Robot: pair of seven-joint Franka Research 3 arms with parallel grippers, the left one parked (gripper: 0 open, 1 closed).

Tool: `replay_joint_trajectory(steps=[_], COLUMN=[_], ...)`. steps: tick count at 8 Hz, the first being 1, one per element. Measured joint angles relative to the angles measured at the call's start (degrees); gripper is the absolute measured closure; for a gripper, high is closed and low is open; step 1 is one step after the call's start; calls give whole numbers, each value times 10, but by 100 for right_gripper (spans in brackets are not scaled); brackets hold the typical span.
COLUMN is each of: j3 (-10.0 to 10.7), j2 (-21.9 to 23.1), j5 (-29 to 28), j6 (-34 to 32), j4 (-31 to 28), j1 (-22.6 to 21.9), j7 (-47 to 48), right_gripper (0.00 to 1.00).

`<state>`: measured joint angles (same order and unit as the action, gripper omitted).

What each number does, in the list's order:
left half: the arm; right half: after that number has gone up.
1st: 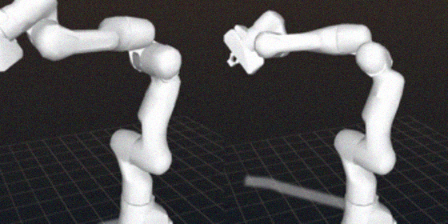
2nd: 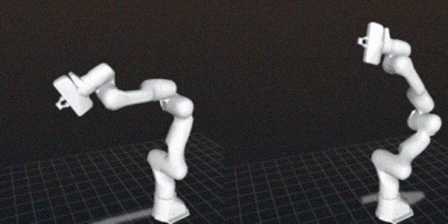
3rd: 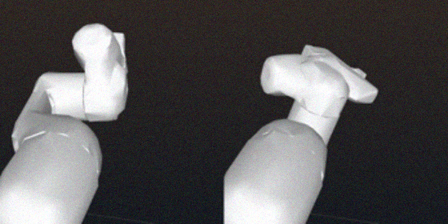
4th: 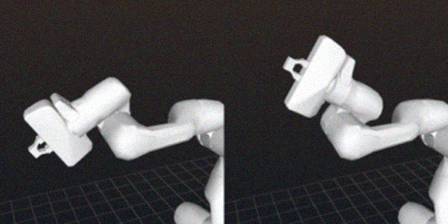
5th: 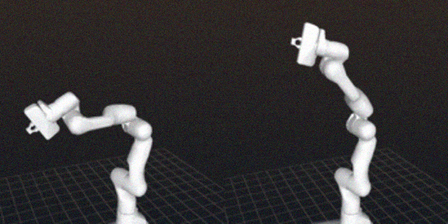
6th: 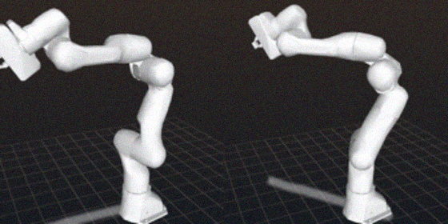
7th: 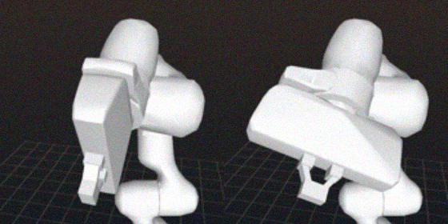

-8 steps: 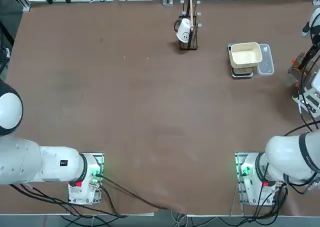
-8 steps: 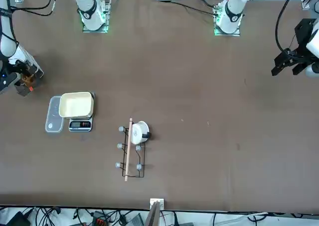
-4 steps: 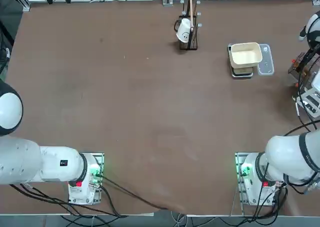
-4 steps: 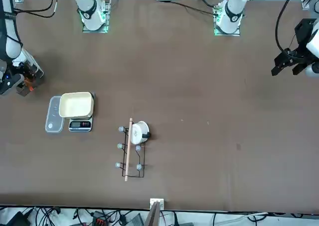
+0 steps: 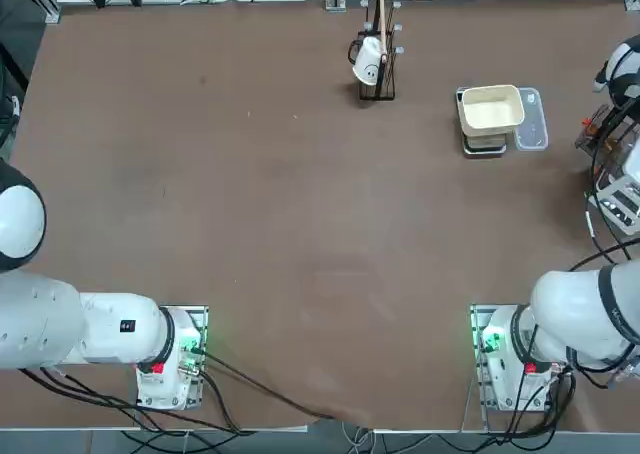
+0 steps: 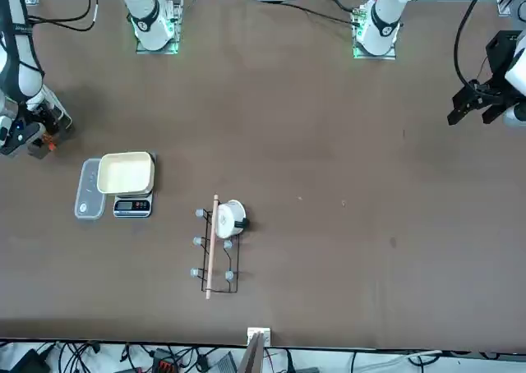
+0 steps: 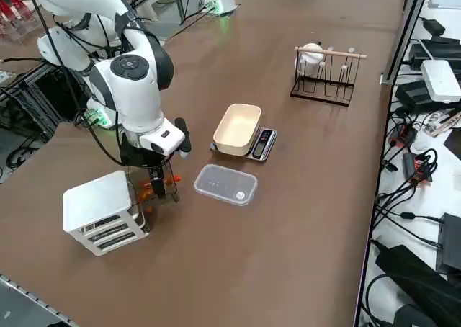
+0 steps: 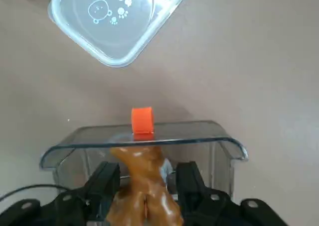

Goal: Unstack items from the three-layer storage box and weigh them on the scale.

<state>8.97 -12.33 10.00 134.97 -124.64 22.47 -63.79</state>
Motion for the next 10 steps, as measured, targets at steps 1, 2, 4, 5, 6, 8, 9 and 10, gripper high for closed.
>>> replay_joint_trajectory(steps=[1, 2, 4, 5, 6, 8, 9, 10], j3=[0, 0, -1, -2, -2, -4, -8, -14], j2=[1, 5, 16, 22, 28, 35, 37, 38], j5=[0, 0, -5, -9, -29, -98, -117, -131], j6=[0, -5, -31, -48, -67, -115, -130, -134], j4=[0, 1, 7, 17, 30, 62, 77, 89], j1=[0, 0, 0, 0, -1, -1, -2, -7], j7=[0, 0, 4, 5, 7, 6, 6, 8], right_gripper=[43, 62, 63, 63, 63, 63, 63, 63])
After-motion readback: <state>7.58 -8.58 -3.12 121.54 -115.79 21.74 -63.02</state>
